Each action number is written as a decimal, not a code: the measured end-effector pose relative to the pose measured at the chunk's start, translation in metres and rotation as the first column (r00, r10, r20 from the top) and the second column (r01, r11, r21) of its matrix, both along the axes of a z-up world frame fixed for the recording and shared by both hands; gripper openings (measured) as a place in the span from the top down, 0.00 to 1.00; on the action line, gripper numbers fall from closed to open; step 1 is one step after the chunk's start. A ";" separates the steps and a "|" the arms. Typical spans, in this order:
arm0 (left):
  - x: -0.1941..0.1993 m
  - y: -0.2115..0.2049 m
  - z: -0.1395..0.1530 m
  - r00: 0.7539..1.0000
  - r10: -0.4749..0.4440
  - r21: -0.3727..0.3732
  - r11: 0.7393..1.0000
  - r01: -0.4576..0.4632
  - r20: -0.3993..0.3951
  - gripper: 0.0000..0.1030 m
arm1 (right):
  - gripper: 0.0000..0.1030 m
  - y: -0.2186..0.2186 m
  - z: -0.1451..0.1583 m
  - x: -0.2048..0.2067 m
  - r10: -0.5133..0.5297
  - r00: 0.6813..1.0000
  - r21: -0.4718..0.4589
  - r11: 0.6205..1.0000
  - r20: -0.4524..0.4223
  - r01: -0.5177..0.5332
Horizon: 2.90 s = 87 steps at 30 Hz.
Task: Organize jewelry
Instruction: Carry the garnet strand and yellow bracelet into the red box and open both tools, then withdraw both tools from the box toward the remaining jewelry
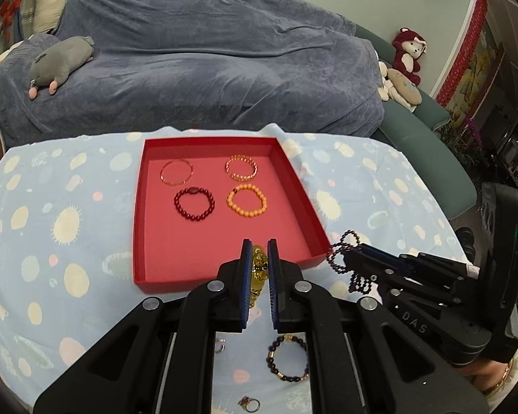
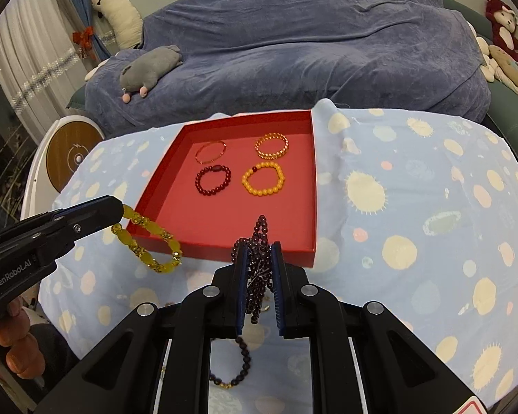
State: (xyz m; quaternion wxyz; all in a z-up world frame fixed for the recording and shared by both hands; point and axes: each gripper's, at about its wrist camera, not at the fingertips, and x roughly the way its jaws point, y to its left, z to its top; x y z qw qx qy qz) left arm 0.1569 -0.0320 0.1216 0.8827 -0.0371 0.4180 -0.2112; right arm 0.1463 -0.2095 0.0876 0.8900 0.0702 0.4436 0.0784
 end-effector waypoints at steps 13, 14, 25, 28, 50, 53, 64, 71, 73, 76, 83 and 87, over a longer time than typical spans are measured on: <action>0.070 0.004 -0.012 1.000 0.019 -0.038 0.999 -0.019 -0.008 0.92 | 0.88 0.021 -0.010 0.061 0.041 0.999 0.011 0.999 0.004 -0.041; 0.073 0.005 -0.017 1.000 0.022 -0.036 0.999 -0.023 -0.013 0.92 | 0.88 0.022 -0.014 0.065 0.041 0.999 0.008 0.999 -0.001 -0.041; 0.092 0.024 -0.076 0.992 0.071 0.011 0.997 -0.071 -0.100 0.92 | 0.88 0.028 -0.055 0.094 0.035 0.997 -0.010 0.999 -0.072 -0.036; 0.094 0.029 -0.087 0.990 0.086 0.019 0.996 -0.084 -0.113 0.92 | 0.88 0.030 -0.065 0.099 0.034 0.995 -0.019 0.999 -0.089 -0.036; 0.057 0.038 -0.085 0.989 0.142 0.065 0.988 -0.140 -0.033 0.61 | 0.68 0.022 -0.047 0.063 -0.004 1.000 -0.053 0.999 -0.031 0.002; 0.044 0.037 -0.082 0.990 0.139 0.072 0.988 -0.137 -0.028 0.61 | 0.68 0.018 -0.045 0.048 -0.007 1.000 -0.055 0.998 -0.030 0.006; -0.010 0.032 -0.087 0.989 0.129 0.077 0.989 -0.124 -0.065 0.61 | 0.68 0.009 -0.055 -0.014 -0.023 0.997 -0.051 0.999 -0.080 0.019; -0.045 0.034 -0.098 0.985 0.139 0.085 0.988 -0.130 -0.103 0.61 | 0.68 0.012 -0.076 -0.054 -0.020 0.990 -0.036 0.999 -0.138 0.016; -0.054 0.035 -0.101 0.983 0.142 0.087 0.987 -0.132 -0.115 0.61 | 0.68 0.014 -0.082 -0.062 -0.014 0.988 -0.031 0.999 -0.153 0.010; -0.066 0.034 -0.105 0.983 0.139 0.096 0.987 -0.128 -0.123 0.61 | 0.68 0.021 -0.088 -0.072 -0.002 0.987 -0.048 0.999 -0.161 -0.006; -0.086 0.029 -0.111 0.986 0.112 0.126 0.987 -0.096 -0.126 0.61 | 0.68 0.032 -0.095 -0.077 0.018 0.986 -0.051 0.998 -0.166 -0.027; -0.094 0.027 -0.115 0.986 0.098 0.136 0.987 -0.080 -0.132 0.61 | 0.68 0.037 -0.098 -0.076 0.025 0.985 -0.058 0.998 -0.168 -0.035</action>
